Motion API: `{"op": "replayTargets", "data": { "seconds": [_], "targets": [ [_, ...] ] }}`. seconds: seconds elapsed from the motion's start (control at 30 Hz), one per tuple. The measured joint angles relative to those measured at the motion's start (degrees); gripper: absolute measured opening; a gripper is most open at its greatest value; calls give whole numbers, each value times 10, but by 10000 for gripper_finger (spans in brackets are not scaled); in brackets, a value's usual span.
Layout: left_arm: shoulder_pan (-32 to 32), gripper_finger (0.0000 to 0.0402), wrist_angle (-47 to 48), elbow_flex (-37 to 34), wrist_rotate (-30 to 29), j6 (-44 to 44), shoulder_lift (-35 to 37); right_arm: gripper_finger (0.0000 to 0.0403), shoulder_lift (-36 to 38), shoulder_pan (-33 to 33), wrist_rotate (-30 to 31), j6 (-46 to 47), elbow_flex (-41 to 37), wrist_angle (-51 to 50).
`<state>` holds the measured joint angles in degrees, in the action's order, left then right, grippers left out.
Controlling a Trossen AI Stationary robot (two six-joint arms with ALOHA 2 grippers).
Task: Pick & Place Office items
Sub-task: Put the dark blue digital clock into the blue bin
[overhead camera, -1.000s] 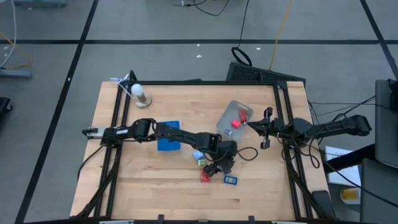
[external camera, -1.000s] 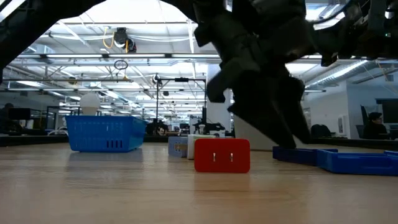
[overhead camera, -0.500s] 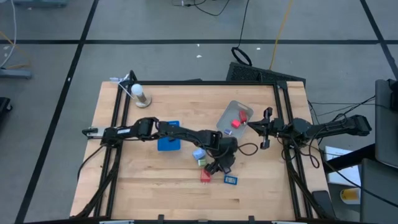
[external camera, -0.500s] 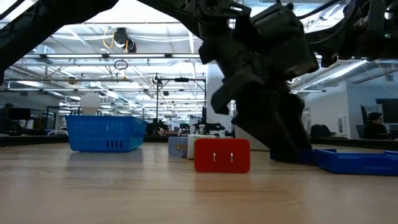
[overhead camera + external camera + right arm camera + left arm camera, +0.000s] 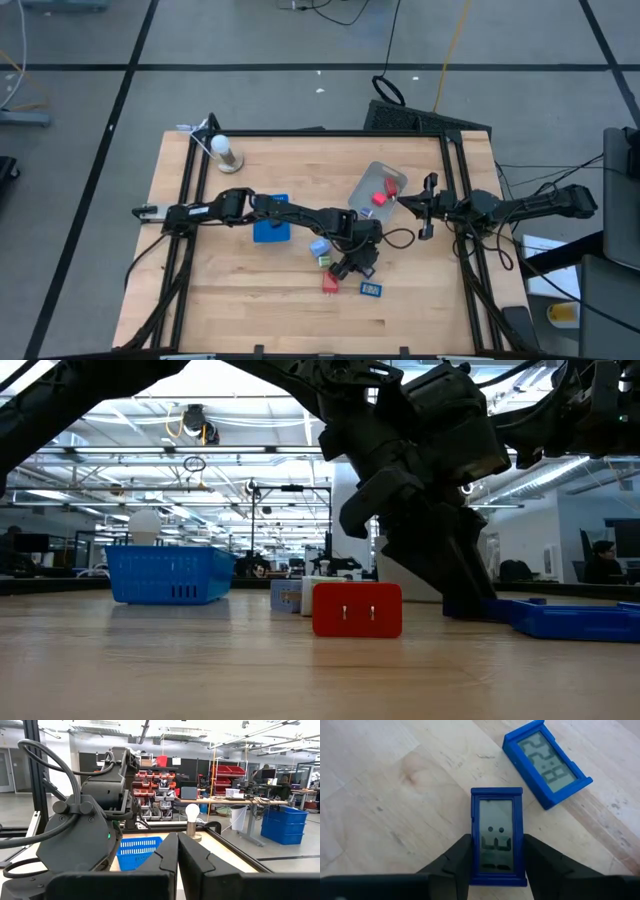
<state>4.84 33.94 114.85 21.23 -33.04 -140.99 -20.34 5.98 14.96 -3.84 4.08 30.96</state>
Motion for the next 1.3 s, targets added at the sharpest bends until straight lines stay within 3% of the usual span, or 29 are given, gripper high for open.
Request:
{"op": "replayTargets", "data": {
  "seconds": [0.27, 0.67, 1.0, 1.3],
  "targets": [
    [-1, 145, 9, 0, -17, 1, 7, 2, 0, 0, 0, 1, 0, -15],
    [9, 131, 50, 0, -36, 20, 89, 4, 1, 0, 0, 1, 0, -8],
    [16, 131, 138, 0, -35, 47, 184, 4, 0, 0, 0, 1, 0, -8],
    [44, 131, 278, 0, -36, 67, 273, 4, 0, 0, 0, 1, 0, -13]
  ]
}}
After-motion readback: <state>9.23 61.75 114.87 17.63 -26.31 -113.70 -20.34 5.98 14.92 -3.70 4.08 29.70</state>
